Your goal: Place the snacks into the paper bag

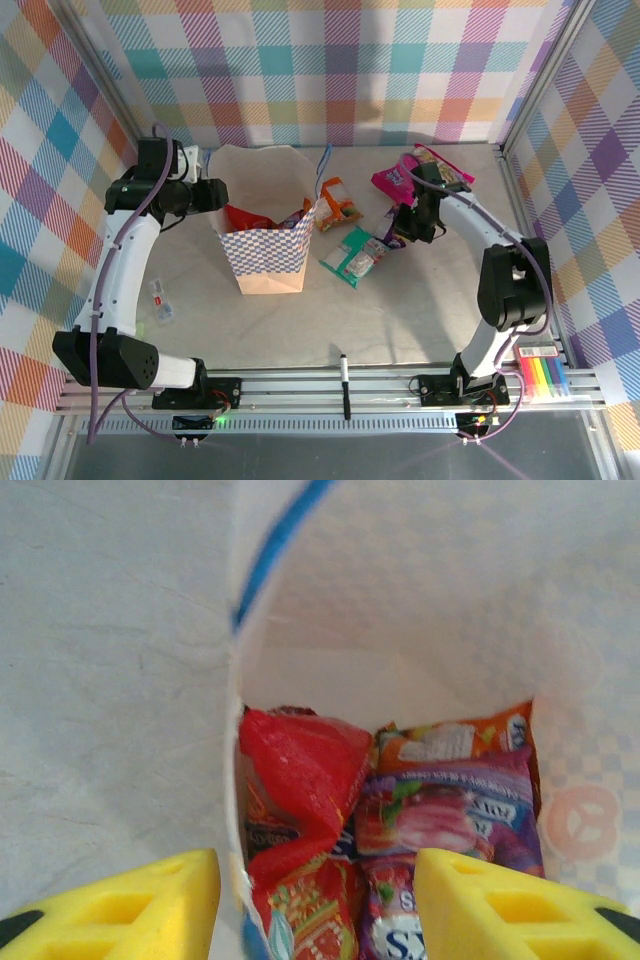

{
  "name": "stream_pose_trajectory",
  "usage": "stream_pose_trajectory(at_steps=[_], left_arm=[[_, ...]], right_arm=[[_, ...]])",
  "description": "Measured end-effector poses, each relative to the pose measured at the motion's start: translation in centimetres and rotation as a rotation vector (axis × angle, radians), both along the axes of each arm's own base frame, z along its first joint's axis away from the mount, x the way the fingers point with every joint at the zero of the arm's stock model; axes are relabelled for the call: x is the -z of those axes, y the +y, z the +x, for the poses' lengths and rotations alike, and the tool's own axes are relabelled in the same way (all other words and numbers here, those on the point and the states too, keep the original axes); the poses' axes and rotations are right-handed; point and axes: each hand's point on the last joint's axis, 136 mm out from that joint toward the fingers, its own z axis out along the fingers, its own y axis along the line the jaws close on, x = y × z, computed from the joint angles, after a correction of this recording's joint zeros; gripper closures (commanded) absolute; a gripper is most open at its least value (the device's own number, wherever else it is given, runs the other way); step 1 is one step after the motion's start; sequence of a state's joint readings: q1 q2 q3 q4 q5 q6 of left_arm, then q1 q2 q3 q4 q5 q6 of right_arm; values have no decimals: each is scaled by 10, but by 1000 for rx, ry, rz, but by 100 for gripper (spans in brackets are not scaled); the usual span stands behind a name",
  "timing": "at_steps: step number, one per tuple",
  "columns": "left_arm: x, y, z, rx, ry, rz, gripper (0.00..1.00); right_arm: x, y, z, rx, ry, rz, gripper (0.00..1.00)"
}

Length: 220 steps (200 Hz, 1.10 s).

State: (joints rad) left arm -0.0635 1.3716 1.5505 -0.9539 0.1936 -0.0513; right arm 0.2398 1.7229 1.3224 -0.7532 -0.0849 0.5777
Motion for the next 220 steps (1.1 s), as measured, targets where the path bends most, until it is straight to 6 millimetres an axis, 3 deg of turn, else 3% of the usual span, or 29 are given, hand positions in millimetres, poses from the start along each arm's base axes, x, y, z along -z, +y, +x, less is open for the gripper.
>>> stream_pose_trajectory(at_steps=[64,131,220], left_arm=[[-8,-14,-10,98,5,45,46],[-11,-12,-12,108,4,78,46],[-10,-12,-12,106,4,80,46]], right_arm=[[-42,-17,-4,-10,-90,-84,100],[-121,-18,9,-29,-281,-89,100],[-195,-2,7,-83,-445,-80,100]])
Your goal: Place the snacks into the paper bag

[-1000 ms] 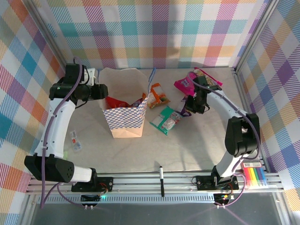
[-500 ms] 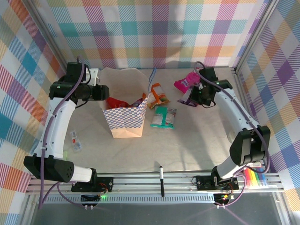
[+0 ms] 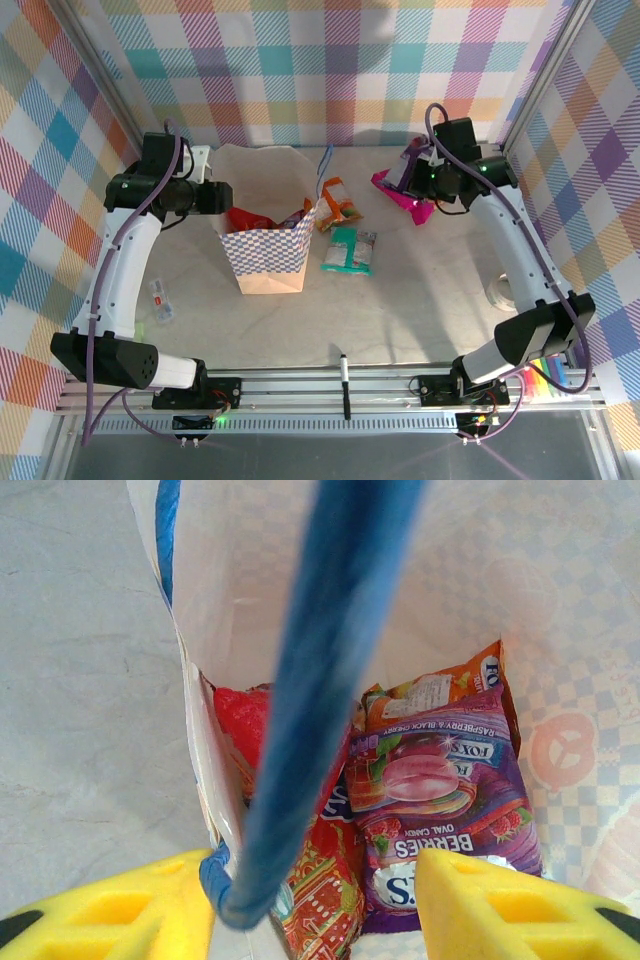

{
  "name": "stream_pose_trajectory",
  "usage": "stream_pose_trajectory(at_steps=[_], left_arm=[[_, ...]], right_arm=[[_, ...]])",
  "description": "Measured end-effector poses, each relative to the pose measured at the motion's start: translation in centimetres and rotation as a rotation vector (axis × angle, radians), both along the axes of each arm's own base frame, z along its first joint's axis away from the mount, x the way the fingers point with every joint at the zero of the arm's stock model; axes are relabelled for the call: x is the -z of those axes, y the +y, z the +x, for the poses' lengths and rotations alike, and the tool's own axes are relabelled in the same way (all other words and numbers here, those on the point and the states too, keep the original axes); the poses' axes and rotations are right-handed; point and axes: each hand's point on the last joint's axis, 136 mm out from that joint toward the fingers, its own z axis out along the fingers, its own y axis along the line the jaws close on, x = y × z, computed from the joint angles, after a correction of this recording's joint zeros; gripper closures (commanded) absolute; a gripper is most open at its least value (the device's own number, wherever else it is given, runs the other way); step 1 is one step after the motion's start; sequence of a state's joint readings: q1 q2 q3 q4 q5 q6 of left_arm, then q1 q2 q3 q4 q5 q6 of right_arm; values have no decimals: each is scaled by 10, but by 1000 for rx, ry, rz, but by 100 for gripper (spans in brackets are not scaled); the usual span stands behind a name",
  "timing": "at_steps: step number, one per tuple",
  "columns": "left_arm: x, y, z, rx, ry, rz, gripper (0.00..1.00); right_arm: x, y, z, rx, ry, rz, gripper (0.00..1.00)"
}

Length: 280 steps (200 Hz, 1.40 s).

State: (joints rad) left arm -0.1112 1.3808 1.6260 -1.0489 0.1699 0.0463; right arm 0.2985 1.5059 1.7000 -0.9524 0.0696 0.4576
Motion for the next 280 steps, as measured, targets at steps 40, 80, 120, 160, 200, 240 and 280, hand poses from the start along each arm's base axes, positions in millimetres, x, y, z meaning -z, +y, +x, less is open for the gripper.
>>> stream_pose_trajectory(at_steps=[40,80,120,160,200,240,280], left_arm=[[0,-1,0,2,-1,0,46],[0,-2,0,5,-2,0,46],[-4,-1,-2,1,-15,3,46],[-6,1,-2,-14,-19,3,45],[-7,7,-2,-55,-23,16,45],[-9,11,-2,-86,-32,19,45],[-9,18,-1,-133,-31,30,45]], right_arm=[[-50,12,1,-27,-123,22,100],[-86,29,-9,-72,-210,52,100],[-105,45,-22,-130,-254,89,100],[-130,73,-35,-239,-300,184,100],[-156,107,-50,-365,-348,271,100],[-165,139,-58,-470,-356,329,100],[-179,179,-64,-585,-362,398,100]])
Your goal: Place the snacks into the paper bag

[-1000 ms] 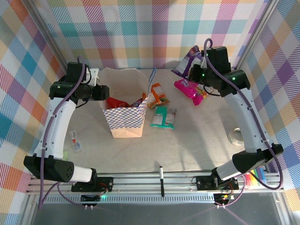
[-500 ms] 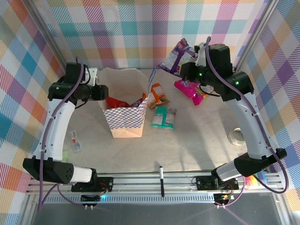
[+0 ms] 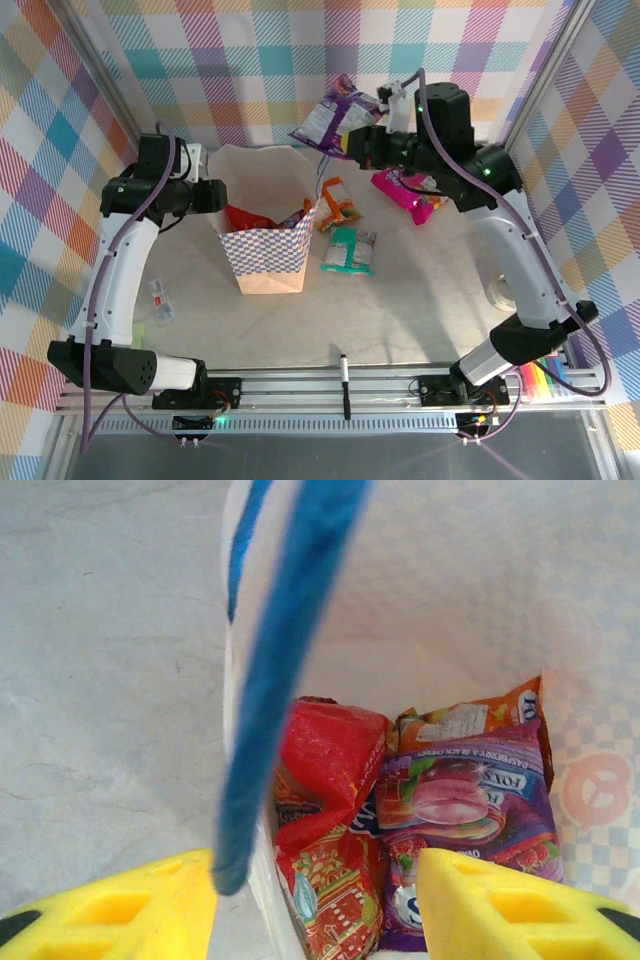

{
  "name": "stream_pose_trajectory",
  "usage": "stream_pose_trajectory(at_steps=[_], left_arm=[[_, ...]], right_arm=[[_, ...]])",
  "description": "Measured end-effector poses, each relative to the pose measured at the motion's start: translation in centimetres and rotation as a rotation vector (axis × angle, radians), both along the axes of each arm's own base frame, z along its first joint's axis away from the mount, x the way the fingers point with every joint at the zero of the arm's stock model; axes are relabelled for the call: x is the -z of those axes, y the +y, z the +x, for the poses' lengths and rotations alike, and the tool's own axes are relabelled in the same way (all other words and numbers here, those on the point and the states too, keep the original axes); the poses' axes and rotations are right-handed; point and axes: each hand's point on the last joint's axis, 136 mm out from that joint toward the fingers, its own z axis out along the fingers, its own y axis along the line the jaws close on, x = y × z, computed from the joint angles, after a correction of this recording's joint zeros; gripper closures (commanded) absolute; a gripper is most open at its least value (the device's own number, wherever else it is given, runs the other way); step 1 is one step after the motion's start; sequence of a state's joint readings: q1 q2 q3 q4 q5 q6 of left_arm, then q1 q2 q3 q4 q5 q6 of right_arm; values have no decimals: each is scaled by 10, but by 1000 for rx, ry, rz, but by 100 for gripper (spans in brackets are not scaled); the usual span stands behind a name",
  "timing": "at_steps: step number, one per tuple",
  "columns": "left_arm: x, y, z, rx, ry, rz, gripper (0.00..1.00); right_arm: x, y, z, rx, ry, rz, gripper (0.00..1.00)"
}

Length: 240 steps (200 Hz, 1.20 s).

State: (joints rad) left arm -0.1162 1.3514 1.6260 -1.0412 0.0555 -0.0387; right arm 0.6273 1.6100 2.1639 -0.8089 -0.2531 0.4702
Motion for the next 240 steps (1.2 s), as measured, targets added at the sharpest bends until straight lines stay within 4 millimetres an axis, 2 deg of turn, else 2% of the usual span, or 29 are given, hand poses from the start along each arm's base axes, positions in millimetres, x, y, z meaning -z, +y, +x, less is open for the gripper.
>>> stream_pose_trajectory(at_steps=[28,72,113,187,240], left_arm=[[0,7,1,-38,1,-4,45],[-3,10,-4,-49,-9,-15,45],[-4,11,-5,-47,-17,-30,45],[1,12,-4,-50,-10,-48,45],[4,19,-3,-71,-1,-61,45]], right_arm=[[-2,35,1,-82,-3,7,100],[22,75,17,-164,48,-14,100],[51,92,30,-182,103,-47,100],[90,115,56,-192,134,-90,100],[124,129,61,-229,202,-114,100]])
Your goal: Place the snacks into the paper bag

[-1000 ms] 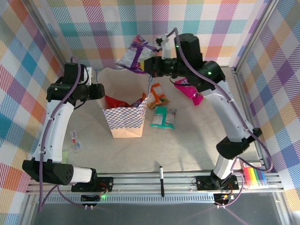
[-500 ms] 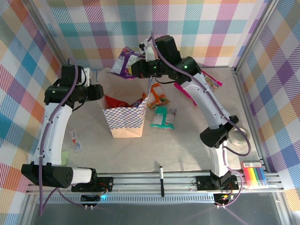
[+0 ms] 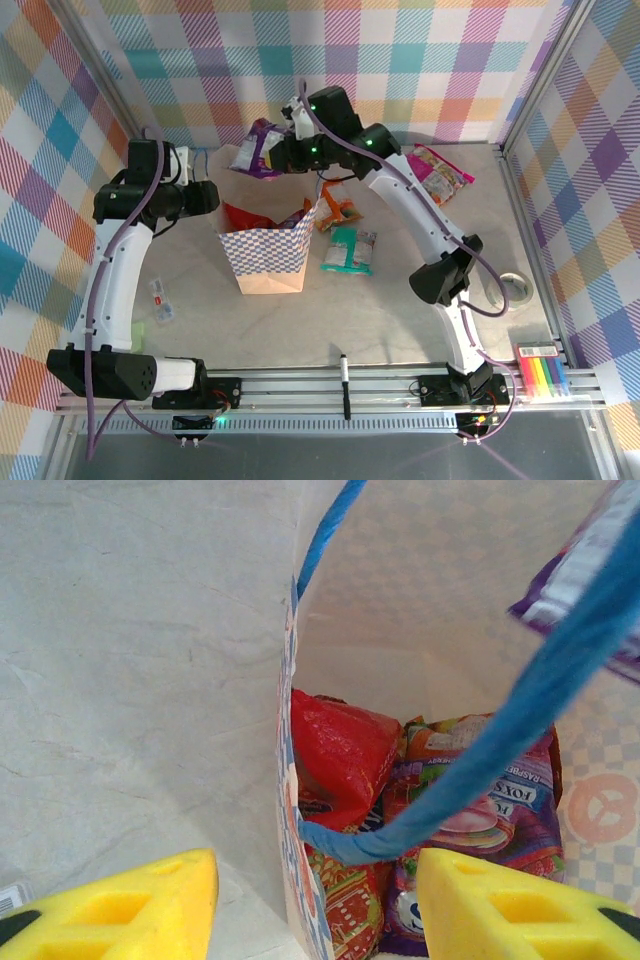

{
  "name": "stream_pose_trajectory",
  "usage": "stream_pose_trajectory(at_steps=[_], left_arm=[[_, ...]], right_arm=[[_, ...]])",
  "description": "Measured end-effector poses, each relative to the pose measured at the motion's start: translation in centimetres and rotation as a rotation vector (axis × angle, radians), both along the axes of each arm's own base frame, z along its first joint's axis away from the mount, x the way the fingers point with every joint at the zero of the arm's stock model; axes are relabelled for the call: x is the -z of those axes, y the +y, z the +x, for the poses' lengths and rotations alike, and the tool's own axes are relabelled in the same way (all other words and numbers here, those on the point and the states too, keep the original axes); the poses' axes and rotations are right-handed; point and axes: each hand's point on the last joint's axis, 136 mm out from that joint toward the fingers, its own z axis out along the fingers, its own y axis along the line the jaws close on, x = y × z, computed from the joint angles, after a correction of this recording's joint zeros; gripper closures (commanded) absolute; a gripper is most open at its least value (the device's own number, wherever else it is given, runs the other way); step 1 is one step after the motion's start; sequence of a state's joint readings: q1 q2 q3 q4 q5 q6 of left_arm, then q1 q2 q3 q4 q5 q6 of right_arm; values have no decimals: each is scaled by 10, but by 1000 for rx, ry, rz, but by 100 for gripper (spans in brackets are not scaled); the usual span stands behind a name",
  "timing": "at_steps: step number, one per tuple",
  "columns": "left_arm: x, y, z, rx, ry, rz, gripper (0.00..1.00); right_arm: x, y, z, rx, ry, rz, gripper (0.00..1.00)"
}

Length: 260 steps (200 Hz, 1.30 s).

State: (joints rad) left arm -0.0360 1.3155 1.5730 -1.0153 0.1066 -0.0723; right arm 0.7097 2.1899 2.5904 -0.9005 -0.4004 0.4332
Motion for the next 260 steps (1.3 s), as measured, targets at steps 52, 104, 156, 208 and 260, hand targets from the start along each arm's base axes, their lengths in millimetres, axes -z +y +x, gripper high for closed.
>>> stream_pose_trajectory(at_steps=[52,104,156,208,260], left_arm=[[-1,2,1,-11,-2,-18,45],[1,3,3,-13,-6,-25,45],[2,2,4,-12,-5,-30,45],[2,2,4,-12,-5,-29,45],[2,2,5,-12,-7,-29,45]], right_arm=[[12,10,-13,-42,45,-14,100],[21,16,-25,-74,107,-19,100],[28,16,-28,-80,128,-40,100],[48,14,-13,-65,45,-112,100],[61,9,3,-82,-109,-206,100]])
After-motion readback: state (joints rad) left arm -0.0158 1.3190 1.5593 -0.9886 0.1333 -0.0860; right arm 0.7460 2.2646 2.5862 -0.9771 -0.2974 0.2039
